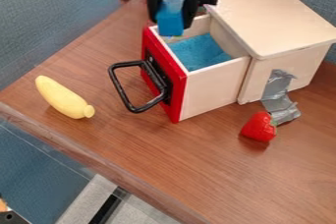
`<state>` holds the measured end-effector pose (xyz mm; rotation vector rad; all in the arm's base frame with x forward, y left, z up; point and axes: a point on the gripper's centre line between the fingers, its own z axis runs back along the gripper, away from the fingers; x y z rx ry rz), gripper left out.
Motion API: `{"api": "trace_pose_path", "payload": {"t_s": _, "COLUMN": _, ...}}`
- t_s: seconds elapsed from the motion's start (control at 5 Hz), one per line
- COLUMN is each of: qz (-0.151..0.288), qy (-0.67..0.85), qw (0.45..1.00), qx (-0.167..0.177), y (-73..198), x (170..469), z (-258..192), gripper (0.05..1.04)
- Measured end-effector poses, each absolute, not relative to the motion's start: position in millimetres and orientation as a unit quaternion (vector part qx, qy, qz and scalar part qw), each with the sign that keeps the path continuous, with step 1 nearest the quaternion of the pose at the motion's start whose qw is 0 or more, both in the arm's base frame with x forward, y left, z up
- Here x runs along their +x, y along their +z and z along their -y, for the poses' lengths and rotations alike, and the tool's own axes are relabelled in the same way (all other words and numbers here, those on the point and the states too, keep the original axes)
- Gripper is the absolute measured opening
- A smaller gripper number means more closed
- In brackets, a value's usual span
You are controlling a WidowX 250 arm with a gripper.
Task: Put the blue object inside the drawer
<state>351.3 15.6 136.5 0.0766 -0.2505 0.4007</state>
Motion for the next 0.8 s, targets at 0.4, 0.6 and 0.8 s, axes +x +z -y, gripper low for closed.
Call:
{"api": "trace_pose_path", "payload": {"t_s": 0.4, "qz": 0.124, "qy": 0.245, "qw": 0.961, "qx": 0.030, "y": 139.4, "x": 364.2, "z": -6.1, "gripper": 0.613}}
{"api": "trace_pose_path", "payload": {"t_s": 0.6, "qz": 0.115, "qy": 0.255, "qw": 0.960, "qx": 0.027, "y": 131.8, "x": 368.5, "z": -4.3, "gripper": 0.613}}
{"api": "trace_pose_path", "payload": {"t_s": 0.8, "qz": 0.118, "qy": 0.256, "qw": 0.959, "qx": 0.018, "y": 131.0, "x": 370.1, "z": -1.7, "gripper": 0.613}}
